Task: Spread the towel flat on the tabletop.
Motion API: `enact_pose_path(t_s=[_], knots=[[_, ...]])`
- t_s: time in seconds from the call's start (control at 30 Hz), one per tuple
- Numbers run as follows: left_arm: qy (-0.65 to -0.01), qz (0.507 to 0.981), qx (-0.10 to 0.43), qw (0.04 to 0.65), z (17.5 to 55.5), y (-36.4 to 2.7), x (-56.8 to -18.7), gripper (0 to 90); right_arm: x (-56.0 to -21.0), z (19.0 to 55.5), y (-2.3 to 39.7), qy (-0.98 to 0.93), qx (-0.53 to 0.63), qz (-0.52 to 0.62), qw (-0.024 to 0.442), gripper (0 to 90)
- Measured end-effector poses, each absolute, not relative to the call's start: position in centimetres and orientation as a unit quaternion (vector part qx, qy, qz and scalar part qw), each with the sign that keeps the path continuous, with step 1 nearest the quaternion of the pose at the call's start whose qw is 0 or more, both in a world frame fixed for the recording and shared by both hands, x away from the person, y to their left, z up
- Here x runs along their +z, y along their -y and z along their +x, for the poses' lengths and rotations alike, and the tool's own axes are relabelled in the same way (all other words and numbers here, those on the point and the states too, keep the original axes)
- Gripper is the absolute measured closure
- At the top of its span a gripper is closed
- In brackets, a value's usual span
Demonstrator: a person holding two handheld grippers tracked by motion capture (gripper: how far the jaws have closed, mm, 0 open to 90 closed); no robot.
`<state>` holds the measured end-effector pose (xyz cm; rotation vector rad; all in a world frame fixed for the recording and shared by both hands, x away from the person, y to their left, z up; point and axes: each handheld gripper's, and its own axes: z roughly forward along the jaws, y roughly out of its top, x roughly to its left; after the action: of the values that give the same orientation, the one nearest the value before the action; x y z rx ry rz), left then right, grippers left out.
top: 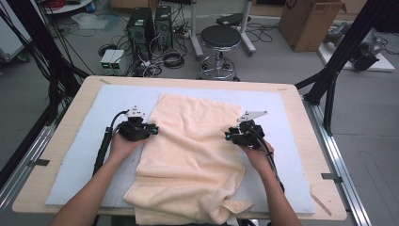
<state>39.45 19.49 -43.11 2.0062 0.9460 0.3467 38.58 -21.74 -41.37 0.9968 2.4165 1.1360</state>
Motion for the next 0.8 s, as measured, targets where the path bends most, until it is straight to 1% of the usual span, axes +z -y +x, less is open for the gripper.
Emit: enact_pose_path(t_s=[0.13,0.2,0.3,0.37,0.4,0.5,0.6,0.8], knots=[[-0.365,0.811,0.132,0.437,38.4,-19.8,-42.8,70.6,-42.0,39.2,20.9,-0.836,0.397,0.347,0.15,65.3],[-0.359,0.812,0.13,0.442,37.8,-19.8,-42.8,70.5,-42.7,39.6,20.7,-0.842,0.383,0.349,0.148,66.4],[-0.353,0.819,0.129,0.434,37.2,-20.0,-43.1,69.7,-43.8,40.2,20.9,-0.849,0.355,0.367,0.133,69.9],[-0.354,0.821,0.123,0.431,36.9,-20.2,-43.2,69.1,-43.7,40.2,21.4,-0.842,0.358,0.383,0.127,73.6],[-0.35,0.823,0.125,0.429,36.7,-20.3,-43.1,68.2,-43.6,40.1,21.5,-0.846,0.349,0.381,0.134,73.7],[-0.34,0.821,0.124,0.442,35.7,-20.7,-42.8,67.8,-43.4,39.8,22.1,-0.847,0.34,0.386,0.135,73.4],[-0.33,0.818,0.121,0.455,34.4,-21.0,-42.4,66.0,-42.8,39.2,22.6,-0.843,0.356,0.381,0.132,71.0],[-0.302,0.821,0.108,0.472,31.4,-21.5,-42.2,60.9,-41.3,35.8,22.5,-0.84,0.412,0.328,0.133,67.1]])
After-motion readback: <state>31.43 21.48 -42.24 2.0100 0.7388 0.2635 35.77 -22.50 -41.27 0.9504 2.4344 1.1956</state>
